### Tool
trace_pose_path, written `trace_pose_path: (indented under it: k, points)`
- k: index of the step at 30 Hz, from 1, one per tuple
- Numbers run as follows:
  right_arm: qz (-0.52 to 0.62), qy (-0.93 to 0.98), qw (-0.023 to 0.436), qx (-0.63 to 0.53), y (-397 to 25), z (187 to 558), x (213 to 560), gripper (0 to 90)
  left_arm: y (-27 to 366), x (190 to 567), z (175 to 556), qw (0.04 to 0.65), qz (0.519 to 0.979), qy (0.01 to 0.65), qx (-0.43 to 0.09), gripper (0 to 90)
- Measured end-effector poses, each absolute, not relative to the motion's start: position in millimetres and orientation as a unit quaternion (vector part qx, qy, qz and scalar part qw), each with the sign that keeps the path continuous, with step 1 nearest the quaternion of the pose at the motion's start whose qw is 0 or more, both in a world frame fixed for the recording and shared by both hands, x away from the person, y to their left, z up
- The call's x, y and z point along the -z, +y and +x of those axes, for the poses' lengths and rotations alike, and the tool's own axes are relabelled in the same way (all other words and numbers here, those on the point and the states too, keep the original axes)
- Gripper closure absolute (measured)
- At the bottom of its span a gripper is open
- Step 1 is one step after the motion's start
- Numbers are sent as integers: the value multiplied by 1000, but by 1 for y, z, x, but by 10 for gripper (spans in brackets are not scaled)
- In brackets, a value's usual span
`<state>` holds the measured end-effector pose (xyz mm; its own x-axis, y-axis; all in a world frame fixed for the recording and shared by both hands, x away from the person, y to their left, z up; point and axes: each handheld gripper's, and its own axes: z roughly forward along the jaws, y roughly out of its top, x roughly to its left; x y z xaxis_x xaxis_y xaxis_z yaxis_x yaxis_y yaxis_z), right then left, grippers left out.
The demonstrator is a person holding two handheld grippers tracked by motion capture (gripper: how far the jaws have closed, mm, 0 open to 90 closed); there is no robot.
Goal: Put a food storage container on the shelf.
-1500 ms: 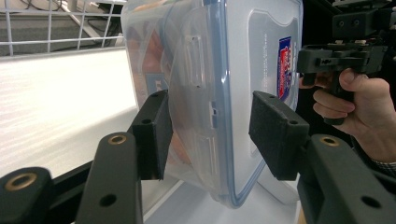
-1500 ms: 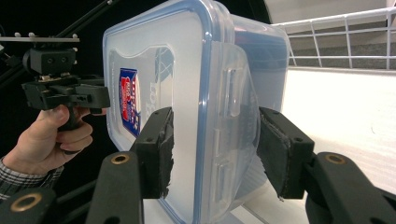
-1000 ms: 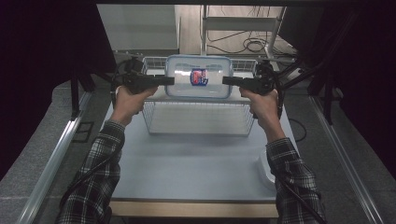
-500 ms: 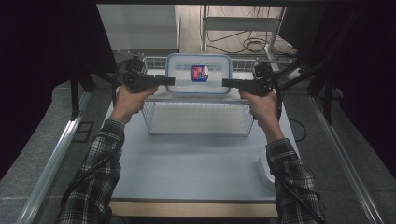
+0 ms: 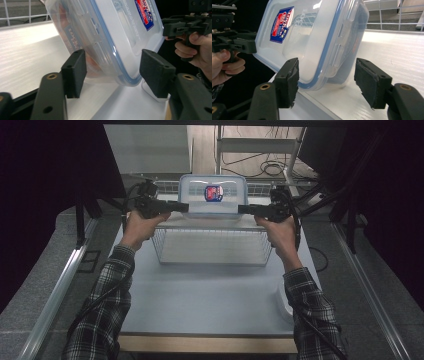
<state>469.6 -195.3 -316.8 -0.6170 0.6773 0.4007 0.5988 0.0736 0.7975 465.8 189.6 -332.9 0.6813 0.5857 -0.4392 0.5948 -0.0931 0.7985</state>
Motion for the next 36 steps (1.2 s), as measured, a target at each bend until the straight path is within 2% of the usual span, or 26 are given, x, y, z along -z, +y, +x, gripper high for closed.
trace_pose_path:
  k: [6, 15, 24, 29, 36]
  points:
    - [442, 723, 53, -528, -196, 471, 314, 372, 189, 329, 468, 546, 727, 416, -21, 355]
    - [451, 717, 68, -527, -194, 479, 308, 434, 188, 328, 477, 554, 713, 429, -15, 359]
    - [447, 724, 57, -521, -191, 478, 304, 493, 189, 326, 474, 550, 718, 425, -9, 367]
    - [442, 727, 72, -520, -189, 474, 302, 475, 189, 324, 469, 544, 724, 423, -37, 351]
    - [415, 728, 73, -541, -193, 455, 302, 368, 189, 320, 447, 547, 735, 396, -69, 228]
